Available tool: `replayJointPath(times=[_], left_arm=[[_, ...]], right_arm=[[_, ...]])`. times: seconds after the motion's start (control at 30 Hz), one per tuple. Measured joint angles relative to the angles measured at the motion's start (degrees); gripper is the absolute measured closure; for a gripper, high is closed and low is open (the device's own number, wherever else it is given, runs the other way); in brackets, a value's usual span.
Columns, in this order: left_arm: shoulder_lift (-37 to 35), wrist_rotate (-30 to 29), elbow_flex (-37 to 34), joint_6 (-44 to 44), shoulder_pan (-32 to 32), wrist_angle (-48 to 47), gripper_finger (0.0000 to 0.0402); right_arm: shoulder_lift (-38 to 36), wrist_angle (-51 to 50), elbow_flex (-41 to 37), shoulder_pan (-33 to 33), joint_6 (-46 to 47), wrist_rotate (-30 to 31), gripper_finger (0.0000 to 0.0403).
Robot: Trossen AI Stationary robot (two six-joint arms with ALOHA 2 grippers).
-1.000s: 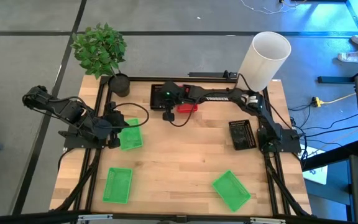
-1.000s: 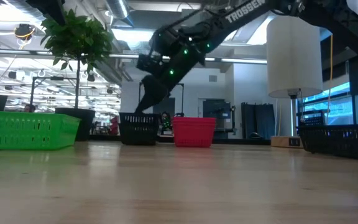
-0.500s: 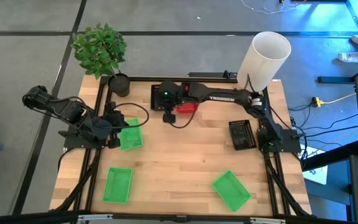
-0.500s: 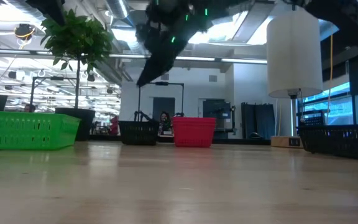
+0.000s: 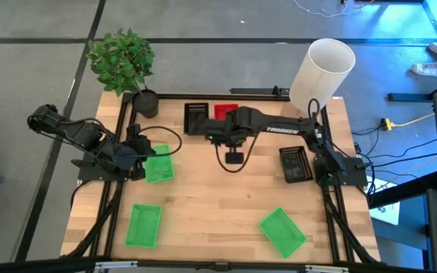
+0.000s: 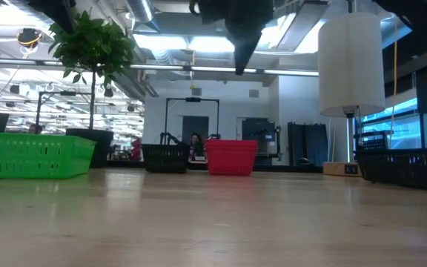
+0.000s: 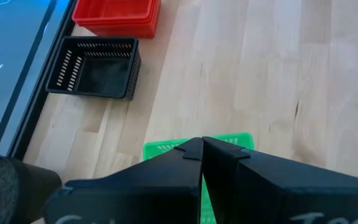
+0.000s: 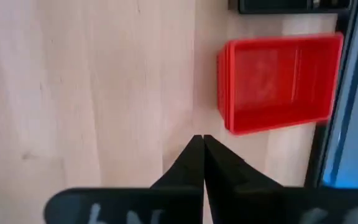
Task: Stack baskets by color
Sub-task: Stack the bottom black bin on the top stacked black bins
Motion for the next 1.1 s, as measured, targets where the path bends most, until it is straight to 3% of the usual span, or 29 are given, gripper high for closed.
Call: replayJointPath(times=[0.13, 0.37, 0.53, 0.7, 0.8, 0.93, 1.1], left_arm=[[0.0, 0.0, 0.0, 0.0, 0.0, -0.3, 0.0401], [0.0, 0.2, 0.0, 1.1, 0.0, -0.4, 0.0401], [0.0, 0.3, 0.0, 1.5, 0.0, -0.4, 0.0401], [0.0, 0.9, 0.0, 3.6, 0.0, -0.3, 0.0401], [0.0, 1.0, 0.0, 4.3, 0.0, 0.5, 0.0401], [0.0, 1.1, 0.0, 4.5, 0.0, 1.5, 0.0401], [0.0, 1.2, 0.0, 4.5, 0.0, 1.5, 0.0401]], right_arm=[[-3.7, 1.1, -5.4, 2.0, 1.8, -4.2, 0.0403], [-13.1, 1.1, -20.3, 5.1, 13.0, -5.6, 0.0403], [-22.9, 1.0, -32.8, 7.9, 31.5, -6.4, 0.0403], [-32.1, 1.0, -42.8, 10.4, 55.5, -12.2, 0.0403], [-35.8, 1.3, -48.4, 11.9, 64.5, -12.4, 0.0403], [-37.7, 1.5, -53.9, 12.2, 69.2, -13.3, 0.0397], [-37.6, 4.0, -58.6, 11.3, 68.1, -17.1, 0.0355]])
